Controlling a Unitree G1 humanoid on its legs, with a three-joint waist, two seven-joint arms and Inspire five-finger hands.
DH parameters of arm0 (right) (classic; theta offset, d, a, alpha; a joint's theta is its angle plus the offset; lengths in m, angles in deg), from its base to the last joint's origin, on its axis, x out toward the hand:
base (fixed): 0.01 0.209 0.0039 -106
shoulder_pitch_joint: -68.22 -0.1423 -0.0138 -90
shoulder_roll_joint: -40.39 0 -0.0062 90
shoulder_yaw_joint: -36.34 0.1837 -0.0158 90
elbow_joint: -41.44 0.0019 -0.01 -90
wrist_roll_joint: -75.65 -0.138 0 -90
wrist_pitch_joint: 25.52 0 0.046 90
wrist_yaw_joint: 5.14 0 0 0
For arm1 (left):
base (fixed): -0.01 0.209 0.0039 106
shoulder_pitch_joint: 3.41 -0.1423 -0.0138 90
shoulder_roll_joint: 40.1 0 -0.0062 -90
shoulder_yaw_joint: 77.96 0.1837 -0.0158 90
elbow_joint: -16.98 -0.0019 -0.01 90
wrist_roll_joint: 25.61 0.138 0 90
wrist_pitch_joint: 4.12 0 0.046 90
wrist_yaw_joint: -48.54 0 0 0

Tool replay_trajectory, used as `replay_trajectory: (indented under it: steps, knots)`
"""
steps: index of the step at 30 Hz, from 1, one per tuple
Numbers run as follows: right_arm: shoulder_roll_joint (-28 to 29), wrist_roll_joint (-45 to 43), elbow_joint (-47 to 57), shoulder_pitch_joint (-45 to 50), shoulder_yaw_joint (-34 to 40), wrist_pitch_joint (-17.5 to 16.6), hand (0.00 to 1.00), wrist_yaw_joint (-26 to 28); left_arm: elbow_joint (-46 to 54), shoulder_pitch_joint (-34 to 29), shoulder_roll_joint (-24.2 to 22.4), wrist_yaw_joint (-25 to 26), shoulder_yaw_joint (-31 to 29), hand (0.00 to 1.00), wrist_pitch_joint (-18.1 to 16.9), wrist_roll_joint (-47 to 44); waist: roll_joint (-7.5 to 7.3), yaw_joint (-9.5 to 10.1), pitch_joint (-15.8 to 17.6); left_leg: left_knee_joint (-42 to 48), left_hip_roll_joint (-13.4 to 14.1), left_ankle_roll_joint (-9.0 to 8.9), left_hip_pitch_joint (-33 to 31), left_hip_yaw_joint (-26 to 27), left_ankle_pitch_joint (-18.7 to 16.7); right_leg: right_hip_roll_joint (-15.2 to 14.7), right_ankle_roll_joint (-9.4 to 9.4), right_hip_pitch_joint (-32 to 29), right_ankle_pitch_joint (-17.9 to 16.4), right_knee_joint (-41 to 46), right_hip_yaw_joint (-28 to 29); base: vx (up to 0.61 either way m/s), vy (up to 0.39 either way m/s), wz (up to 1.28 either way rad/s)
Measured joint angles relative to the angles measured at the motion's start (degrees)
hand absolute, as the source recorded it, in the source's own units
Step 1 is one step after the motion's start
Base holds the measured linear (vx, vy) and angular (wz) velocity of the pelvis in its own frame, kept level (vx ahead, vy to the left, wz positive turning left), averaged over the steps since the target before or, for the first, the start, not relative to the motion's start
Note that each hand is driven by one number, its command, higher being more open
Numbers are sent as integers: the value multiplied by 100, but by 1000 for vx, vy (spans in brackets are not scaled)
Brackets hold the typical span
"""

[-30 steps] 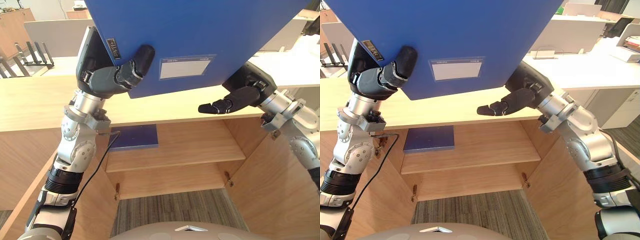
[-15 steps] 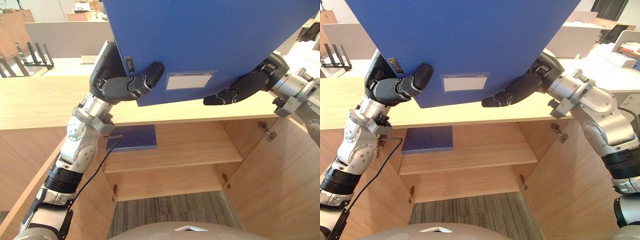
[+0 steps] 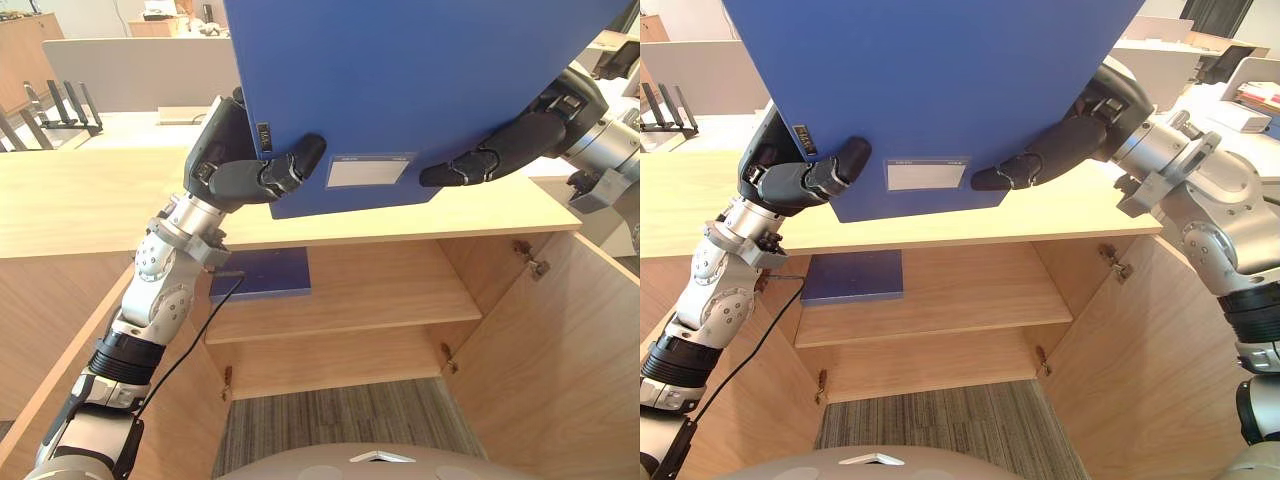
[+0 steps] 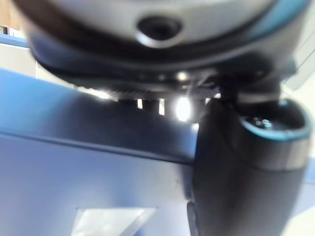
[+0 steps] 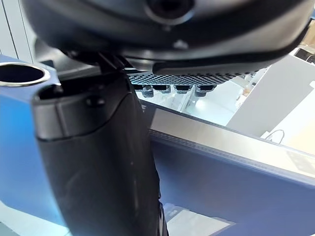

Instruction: Walk over to the cabinet, pick up the folder, carry it to the office cabinet, place the folder inside the office cabinet, then close the office cabinet door

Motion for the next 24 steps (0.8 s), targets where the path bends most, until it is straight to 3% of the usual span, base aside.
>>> replay_trajectory:
  steps: [7, 8, 24]
  knots:
    - [4, -165, 12, -131, -26, -6, 100, 20, -50, 2, -13, 38, 17, 0, 0, 155, -24, 12, 14, 1, 0, 0, 0, -3, 0, 0, 1, 0, 1, -1, -3, -5, -3, 0]
    - [6, -214, 12, -149, -36, -7, 0, 20, -83, 3, -21, 44, 38, 0, 0, 158, -24, 12, 14, 1, 0, 0, -2, -4, 0, 0, 1, 0, 1, -1, -3, 0, 0, 0]
    - [1397, -316, -263, -843, -381, -99, 0, -299, -734, 243, -498, 227, 386, 0, 112, 176, -53, 16, 3, 6, 3, 0, -9, -37, 7, 0, -2, 0, 8, -1, -41, 0, 0, 0]
